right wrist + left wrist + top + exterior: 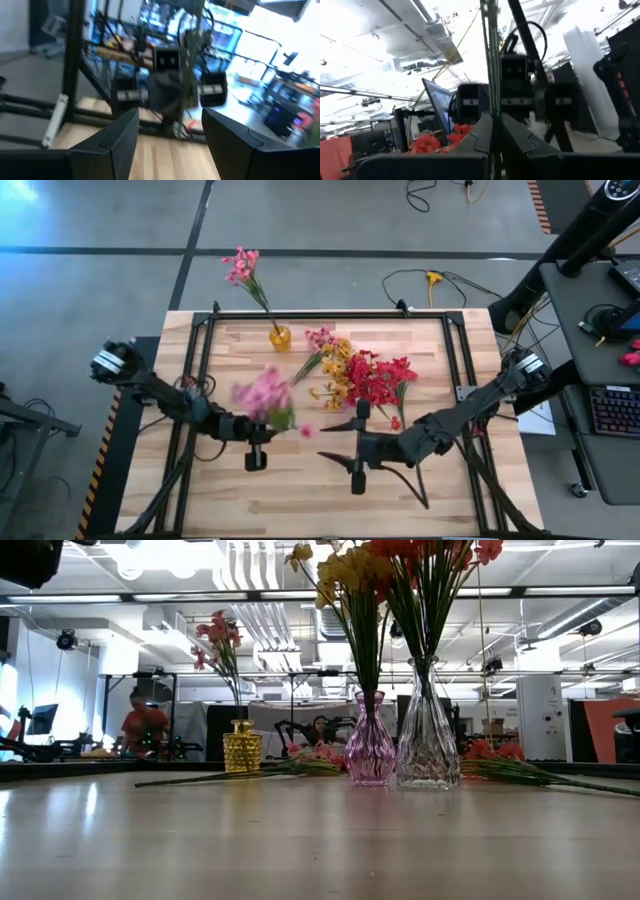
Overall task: Sort flowers into vase by color
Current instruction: Put the left pink flowers into the yellow vase
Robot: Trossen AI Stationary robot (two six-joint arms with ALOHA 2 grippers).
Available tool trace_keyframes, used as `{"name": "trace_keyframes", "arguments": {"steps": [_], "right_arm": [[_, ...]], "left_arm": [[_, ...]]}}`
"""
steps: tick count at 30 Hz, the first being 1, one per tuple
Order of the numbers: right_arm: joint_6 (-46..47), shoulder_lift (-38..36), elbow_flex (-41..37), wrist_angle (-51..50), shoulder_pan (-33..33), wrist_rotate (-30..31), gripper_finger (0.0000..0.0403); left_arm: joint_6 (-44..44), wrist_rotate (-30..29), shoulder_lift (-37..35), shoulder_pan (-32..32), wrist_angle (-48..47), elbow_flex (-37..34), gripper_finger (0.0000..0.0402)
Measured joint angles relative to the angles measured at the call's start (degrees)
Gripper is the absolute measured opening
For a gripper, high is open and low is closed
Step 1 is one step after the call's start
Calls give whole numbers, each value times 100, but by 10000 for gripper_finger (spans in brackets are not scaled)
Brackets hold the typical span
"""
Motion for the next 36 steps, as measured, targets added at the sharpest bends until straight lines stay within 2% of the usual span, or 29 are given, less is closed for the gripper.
{"name": "trace_keyframes", "arguments": {"steps": [4,8,13,20,24,28,32,36], "right_arm": [[-58,2,-47,365,-110,-492,210],[-40,2,-14,372,-237,-589,210],[81,2,-14,368,-353,-988,210],[79,2,-14,370,-355,-1032,210],[42,2,-12,368,-355,-1030,205],[11,2,-12,368,-355,-1030,169],[-40,2,-12,368,-355,-1028,101],[-164,2,-12,360,-355,-1028,33]], "left_arm": [[82,2,391,0,-19,232,2],[185,4,755,0,21,570,2],[211,-33,1095,14,20,905,2],[268,-493,1494,33,14,1239,2],[277,-501,1644,48,1,1363,2],[275,-498,1659,46,4,1369,2],[211,-501,1627,44,39,1281,15],[203,-619,1623,42,54,1269,49]]}}
